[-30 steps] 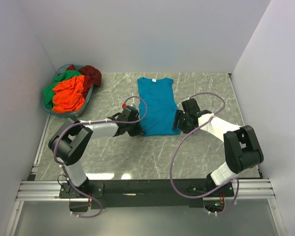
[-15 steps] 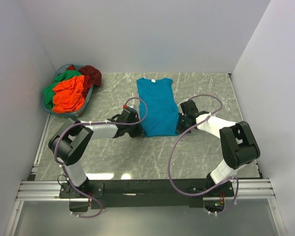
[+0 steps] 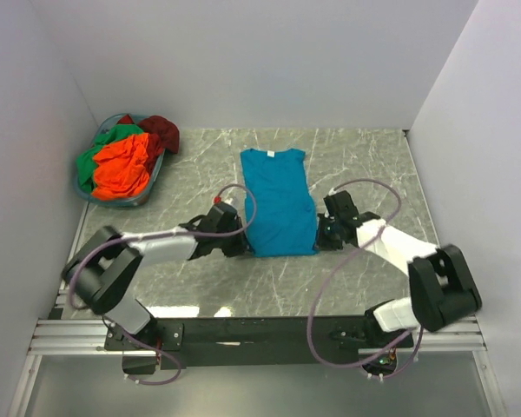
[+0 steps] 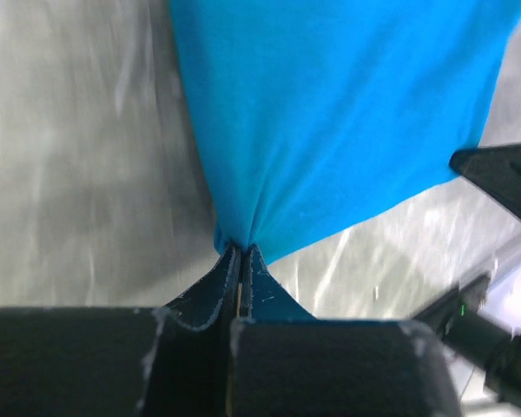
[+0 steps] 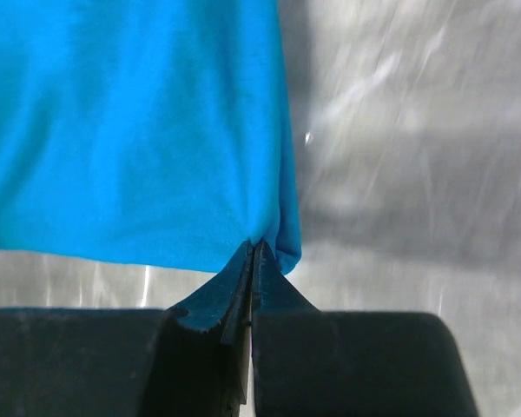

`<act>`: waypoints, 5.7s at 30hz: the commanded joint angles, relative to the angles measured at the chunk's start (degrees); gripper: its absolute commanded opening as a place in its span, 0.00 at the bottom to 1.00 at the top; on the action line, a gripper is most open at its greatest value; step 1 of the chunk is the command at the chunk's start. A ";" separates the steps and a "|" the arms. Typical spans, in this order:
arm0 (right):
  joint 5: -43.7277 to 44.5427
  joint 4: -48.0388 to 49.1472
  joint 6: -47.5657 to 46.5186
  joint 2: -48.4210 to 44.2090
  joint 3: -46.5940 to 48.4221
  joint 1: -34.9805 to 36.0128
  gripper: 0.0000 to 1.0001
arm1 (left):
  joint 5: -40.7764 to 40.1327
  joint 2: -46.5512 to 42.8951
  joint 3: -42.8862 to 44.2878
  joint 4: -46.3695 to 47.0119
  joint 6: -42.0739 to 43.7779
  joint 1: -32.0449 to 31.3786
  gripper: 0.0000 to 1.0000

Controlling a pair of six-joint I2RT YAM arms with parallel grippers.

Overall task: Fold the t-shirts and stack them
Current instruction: Fold the tshirt, then neatly place the folded tshirt to the corner

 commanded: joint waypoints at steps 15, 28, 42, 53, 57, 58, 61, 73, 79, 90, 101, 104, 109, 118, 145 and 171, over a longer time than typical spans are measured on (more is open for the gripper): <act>-13.32 -26.86 -2.12 -31.20 8.54 4.47 0.00 | -5.98 -31.56 1.22 -21.11 1.42 -3.45 0.01; -9.30 -25.02 -2.73 -23.03 18.31 3.24 0.00 | -7.04 -25.16 9.21 -13.49 2.38 0.50 0.00; -11.49 -19.31 -4.49 -10.55 28.15 -5.18 0.00 | -5.99 -12.24 21.87 -10.31 8.44 7.79 0.00; -14.48 -16.58 -5.55 2.00 35.09 -9.32 0.00 | 1.04 -0.54 28.73 -6.10 9.15 13.33 0.00; -15.80 -14.92 -5.72 7.46 37.64 -10.73 0.00 | 2.01 3.59 31.01 -5.21 9.76 14.74 0.00; -15.36 -14.39 -5.55 9.39 38.08 -10.64 0.00 | 1.75 5.51 32.15 -5.47 9.85 15.09 0.00; -12.64 -12.71 -5.28 13.52 40.45 -10.64 0.00 | 2.54 9.11 33.74 -3.98 9.85 15.70 0.00; -7.71 -11.39 -5.02 31.10 52.76 -10.73 0.14 | -4.66 23.26 45.25 -7.05 12.40 16.76 0.17; -7.36 -14.29 -5.81 35.42 60.93 -10.82 0.73 | -5.81 26.09 49.46 -8.72 13.10 16.94 1.00; -5.08 -11.57 -6.25 22.51 46.72 -8.98 0.83 | -2.82 17.06 41.93 -7.49 12.40 16.94 0.99; -7.27 -7.88 -8.79 18.55 33.08 -8.01 0.79 | -16.34 -8.34 21.19 -8.19 11.87 16.94 0.99; -5.79 -7.87 -8.54 20.13 33.16 -8.01 0.78 | -20.65 -15.64 17.76 -11.70 11.26 16.94 0.99; -5.96 -7.17 -8.80 23.20 33.52 -7.48 0.73 | -26.63 -29.26 9.68 -14.52 8.28 16.94 0.99; -5.26 -7.96 -9.59 30.49 37.82 -5.99 0.64 | -34.46 -41.67 2.46 -18.21 3.97 16.85 0.99; 18.30 -18.42 -20.57 42.28 58.47 -5.71 0.00 | -41.31 -44.83 1.14 -22.79 4.14 16.94 0.99; 33.06 -19.74 -38.24 57.57 84.49 -24.09 0.00 | -42.64 -35.17 -0.27 -12.68 7.39 17.03 1.00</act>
